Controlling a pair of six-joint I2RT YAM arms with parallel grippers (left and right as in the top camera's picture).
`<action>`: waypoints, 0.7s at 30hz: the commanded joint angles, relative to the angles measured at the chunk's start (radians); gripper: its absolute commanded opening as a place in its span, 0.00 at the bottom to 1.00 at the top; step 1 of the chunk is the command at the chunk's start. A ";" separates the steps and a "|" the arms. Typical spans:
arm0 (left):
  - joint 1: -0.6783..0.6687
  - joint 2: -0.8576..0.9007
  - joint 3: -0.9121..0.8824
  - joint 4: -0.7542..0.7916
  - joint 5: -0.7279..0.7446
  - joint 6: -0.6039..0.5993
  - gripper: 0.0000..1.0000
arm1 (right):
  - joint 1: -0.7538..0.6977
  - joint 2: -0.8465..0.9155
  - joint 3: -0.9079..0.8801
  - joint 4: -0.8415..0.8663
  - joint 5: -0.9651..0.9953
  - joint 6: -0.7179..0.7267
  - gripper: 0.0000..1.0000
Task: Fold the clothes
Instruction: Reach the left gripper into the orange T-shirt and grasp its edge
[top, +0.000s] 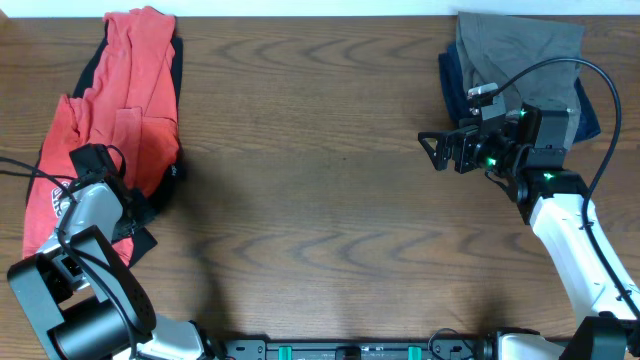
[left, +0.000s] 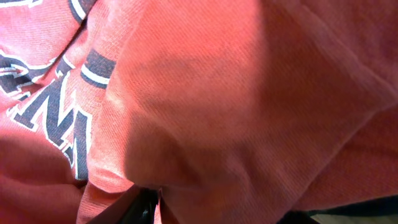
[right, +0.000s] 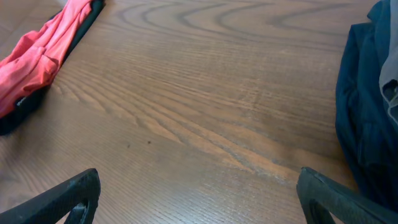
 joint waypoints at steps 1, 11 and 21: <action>0.002 -0.043 0.030 0.008 -0.007 -0.031 0.47 | 0.016 0.001 0.019 0.006 -0.003 0.005 0.99; 0.001 -0.168 0.030 -0.007 0.044 -0.034 0.29 | 0.016 0.006 0.019 0.008 -0.003 0.005 0.99; 0.001 -0.170 0.029 -0.016 0.129 -0.034 0.06 | 0.016 0.009 0.019 0.007 -0.003 0.005 0.99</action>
